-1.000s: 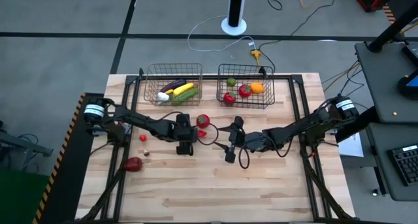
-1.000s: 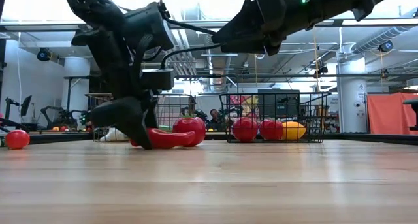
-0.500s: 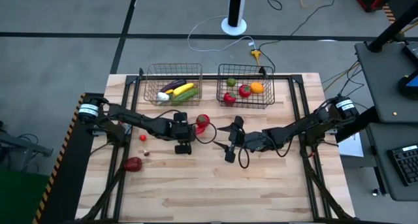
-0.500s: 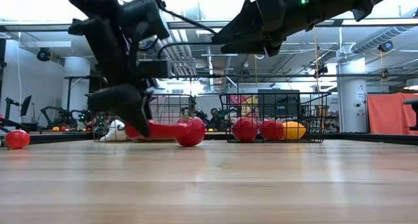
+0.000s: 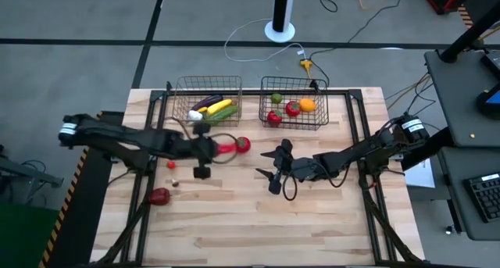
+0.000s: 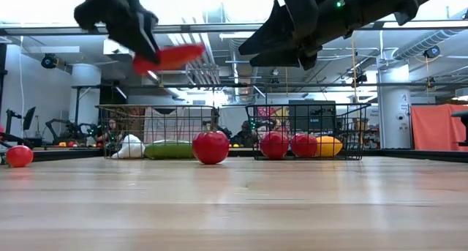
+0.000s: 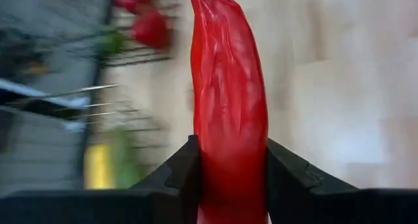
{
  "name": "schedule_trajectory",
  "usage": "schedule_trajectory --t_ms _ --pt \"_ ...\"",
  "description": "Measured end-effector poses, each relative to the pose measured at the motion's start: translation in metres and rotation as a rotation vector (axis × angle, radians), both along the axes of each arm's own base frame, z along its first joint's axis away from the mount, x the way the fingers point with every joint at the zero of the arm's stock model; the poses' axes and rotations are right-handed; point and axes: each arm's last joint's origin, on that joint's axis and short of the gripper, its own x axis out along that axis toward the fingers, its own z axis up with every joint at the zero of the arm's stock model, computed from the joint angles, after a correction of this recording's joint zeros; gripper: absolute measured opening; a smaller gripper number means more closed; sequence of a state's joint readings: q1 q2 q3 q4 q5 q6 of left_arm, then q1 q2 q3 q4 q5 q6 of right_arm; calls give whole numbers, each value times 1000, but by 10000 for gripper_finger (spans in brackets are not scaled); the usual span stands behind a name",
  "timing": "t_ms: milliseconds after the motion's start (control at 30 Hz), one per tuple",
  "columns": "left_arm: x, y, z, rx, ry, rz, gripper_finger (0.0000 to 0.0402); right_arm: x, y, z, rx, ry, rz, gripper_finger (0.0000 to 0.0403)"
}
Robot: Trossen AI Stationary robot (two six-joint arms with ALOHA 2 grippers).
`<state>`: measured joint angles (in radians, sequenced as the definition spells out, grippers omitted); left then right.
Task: Sort produce into baskets
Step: Put the red chili pepper into the left wire basket
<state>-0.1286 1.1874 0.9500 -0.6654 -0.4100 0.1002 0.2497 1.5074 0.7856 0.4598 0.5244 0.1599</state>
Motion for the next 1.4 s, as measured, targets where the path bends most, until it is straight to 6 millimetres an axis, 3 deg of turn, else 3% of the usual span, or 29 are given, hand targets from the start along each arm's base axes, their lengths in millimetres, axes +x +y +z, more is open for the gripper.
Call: schedule_trajectory --t_ms 233,467,633,833,1000,1400 --pt "-27 29 58 127 -38 46 108 0 0 0 18 -4 -6 258" --pt "-35 85 77 186 11 142 108 0 0 0 24 -8 -7 262" --pt "-31 137 63 53 70 146 107 0 -1 0 22 -8 -10 259" --pt "-23 185 26 -101 176 188 107 0 -2 0 12 -5 -11 256" --pt "-16 206 -1 -152 277 206 107 0 -3 0 10 -2 -11 255" --pt "-2 233 -30 -228 350 317 141 0 -3 -2 10 15 -12 269"
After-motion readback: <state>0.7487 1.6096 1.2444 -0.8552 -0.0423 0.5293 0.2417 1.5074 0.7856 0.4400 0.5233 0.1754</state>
